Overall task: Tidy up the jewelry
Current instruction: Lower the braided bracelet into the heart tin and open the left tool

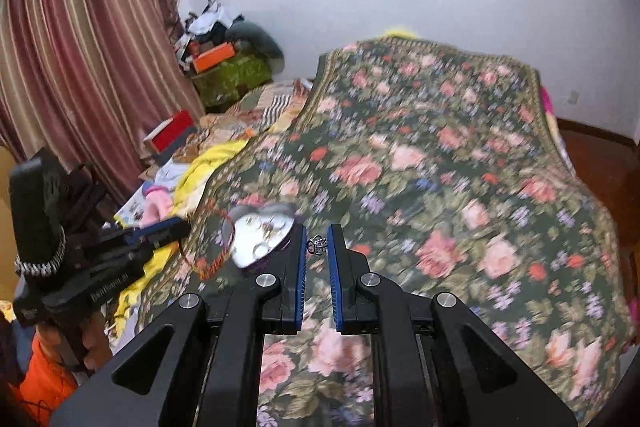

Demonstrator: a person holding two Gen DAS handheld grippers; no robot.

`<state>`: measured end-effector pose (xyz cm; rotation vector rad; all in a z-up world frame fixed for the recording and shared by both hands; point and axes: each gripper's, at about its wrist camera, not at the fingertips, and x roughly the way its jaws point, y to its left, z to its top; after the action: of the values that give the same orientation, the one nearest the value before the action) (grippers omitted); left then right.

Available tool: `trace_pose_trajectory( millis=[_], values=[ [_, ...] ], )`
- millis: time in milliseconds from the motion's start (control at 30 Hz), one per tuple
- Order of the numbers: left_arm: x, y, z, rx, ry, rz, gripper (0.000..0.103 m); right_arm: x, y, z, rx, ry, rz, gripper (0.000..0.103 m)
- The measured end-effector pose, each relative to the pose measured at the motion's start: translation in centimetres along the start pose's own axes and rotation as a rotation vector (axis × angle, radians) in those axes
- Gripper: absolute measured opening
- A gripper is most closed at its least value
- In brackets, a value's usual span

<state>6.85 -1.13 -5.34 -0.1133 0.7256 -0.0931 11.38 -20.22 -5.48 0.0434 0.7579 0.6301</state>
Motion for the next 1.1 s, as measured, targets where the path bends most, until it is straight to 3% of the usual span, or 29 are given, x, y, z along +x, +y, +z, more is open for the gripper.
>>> trace_pose_trajectory(
  millis=[400, 1100],
  values=[
    [1.1, 3.9, -0.9, -0.067, 0.03, 0.037, 0.005, 5.2, 2.3, -1.6, -0.046, 0.134, 0.043, 0.009],
    [5.3, 5.2, 0.5, -0.053, 0.061, 0.017, 0.005, 10.6, 4.1, 0.9, -0.081, 0.155, 0.086, 0.009]
  ],
)
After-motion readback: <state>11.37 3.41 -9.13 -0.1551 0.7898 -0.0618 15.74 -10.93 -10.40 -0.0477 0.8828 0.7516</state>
